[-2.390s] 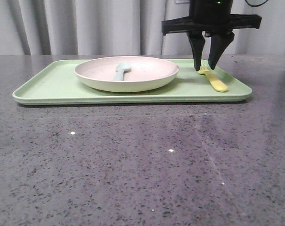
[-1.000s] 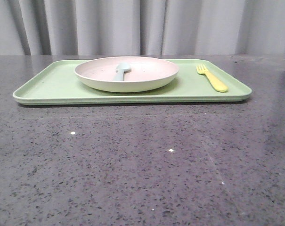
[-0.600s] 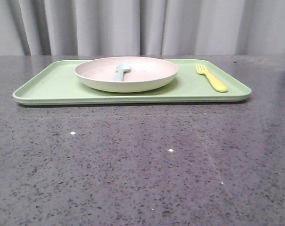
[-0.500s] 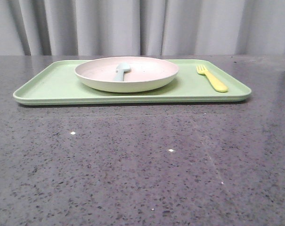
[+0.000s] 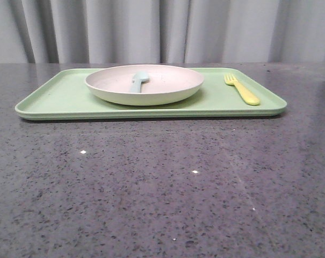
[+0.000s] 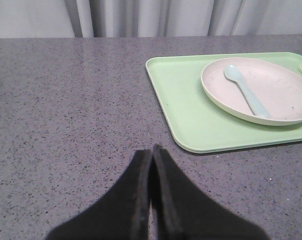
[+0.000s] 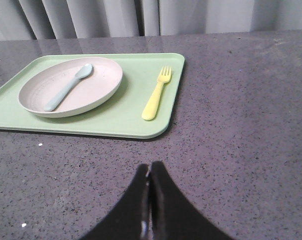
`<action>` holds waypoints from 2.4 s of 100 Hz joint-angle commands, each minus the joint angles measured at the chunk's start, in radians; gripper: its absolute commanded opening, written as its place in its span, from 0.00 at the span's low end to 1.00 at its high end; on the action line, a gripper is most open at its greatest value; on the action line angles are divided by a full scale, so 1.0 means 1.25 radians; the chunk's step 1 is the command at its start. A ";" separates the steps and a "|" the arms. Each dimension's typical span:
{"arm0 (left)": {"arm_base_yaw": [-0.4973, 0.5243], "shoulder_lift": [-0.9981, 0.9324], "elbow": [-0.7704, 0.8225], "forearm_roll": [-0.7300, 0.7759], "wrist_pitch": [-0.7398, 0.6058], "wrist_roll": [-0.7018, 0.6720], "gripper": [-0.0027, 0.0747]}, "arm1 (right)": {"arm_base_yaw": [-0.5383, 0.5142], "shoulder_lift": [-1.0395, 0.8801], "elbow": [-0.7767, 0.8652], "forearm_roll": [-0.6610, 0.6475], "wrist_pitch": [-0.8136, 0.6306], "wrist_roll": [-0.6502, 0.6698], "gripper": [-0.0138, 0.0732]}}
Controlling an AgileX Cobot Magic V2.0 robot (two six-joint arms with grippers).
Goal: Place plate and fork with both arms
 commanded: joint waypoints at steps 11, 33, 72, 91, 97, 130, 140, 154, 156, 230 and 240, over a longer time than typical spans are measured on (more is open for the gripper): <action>-0.002 -0.001 -0.017 -0.025 -0.057 0.002 0.01 | -0.001 0.007 -0.019 -0.021 -0.064 -0.002 0.11; -0.002 -0.001 -0.017 -0.025 -0.057 0.002 0.01 | -0.001 0.007 -0.019 -0.021 -0.064 -0.002 0.11; -0.002 -0.001 -0.016 -0.025 -0.057 0.002 0.01 | -0.001 0.007 -0.019 -0.021 -0.064 -0.002 0.11; -0.008 -0.019 -0.008 0.009 -0.086 0.002 0.01 | -0.001 0.007 -0.019 -0.021 -0.064 -0.002 0.11; -0.019 -0.030 0.011 0.030 -0.109 0.002 0.01 | -0.001 0.007 -0.019 -0.021 -0.064 -0.002 0.11; -0.050 -0.117 0.194 0.270 -0.369 -0.205 0.01 | -0.001 0.007 -0.019 -0.021 -0.064 -0.002 0.11; -0.050 -0.147 0.229 0.292 -0.382 -0.205 0.01 | -0.001 0.007 -0.019 -0.021 -0.064 -0.002 0.11; -0.050 -0.202 0.305 0.303 -0.453 -0.245 0.01 | -0.001 0.007 -0.019 -0.021 -0.064 -0.002 0.11; -0.050 -0.211 0.316 0.307 -0.459 -0.248 0.01 | -0.001 0.007 -0.019 -0.021 -0.064 -0.002 0.11; -0.050 -0.282 0.417 0.306 -0.513 -0.248 0.01 | -0.001 0.009 -0.019 -0.021 -0.064 -0.002 0.11; -0.050 -0.282 0.417 0.306 -0.513 -0.248 0.01 | -0.001 0.009 -0.019 -0.021 -0.064 -0.002 0.11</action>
